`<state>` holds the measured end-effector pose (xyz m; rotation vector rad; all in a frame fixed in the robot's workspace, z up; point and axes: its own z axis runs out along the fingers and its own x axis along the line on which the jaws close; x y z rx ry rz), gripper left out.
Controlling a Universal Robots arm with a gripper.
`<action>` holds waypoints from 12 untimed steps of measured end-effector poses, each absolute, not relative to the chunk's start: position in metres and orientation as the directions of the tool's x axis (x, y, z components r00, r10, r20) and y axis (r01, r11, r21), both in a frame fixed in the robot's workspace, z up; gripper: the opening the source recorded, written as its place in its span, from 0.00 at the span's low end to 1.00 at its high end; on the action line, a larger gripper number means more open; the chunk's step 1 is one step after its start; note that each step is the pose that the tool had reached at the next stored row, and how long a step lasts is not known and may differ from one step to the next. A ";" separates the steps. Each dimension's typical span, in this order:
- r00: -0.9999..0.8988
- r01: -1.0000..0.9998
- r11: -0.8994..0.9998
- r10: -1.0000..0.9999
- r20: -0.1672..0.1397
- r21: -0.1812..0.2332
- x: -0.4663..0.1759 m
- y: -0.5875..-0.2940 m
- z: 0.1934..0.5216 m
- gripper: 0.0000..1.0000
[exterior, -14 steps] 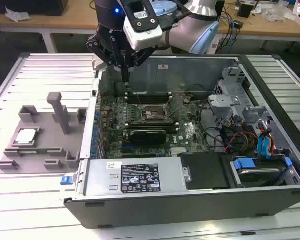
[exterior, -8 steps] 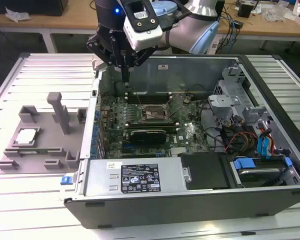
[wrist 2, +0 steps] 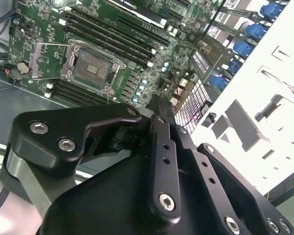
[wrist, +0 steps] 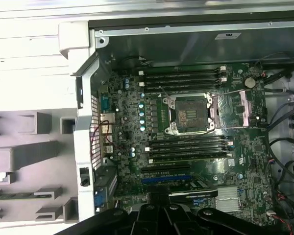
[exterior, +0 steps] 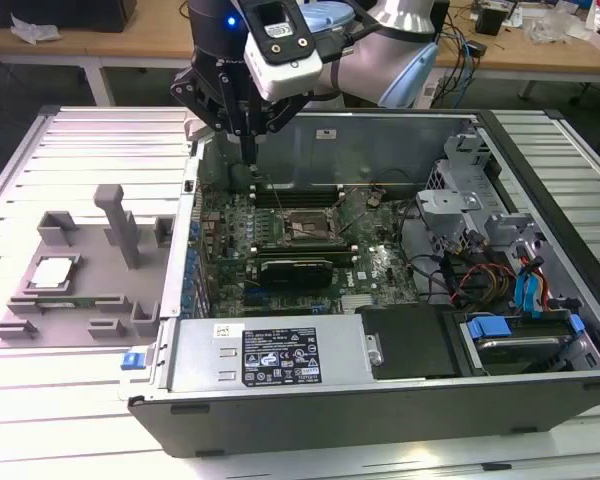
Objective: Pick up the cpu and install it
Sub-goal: 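Reach for the cpu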
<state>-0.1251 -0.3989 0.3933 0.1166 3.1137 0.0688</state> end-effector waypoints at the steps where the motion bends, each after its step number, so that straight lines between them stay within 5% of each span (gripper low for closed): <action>1: -0.997 0.074 0.996 0.075 -0.023 0.045 -0.126 -0.399 0.393 0.11; 12: -0.997 0.074 0.996 0.075 -0.023 0.045 -0.136 -0.399 0.393 0.11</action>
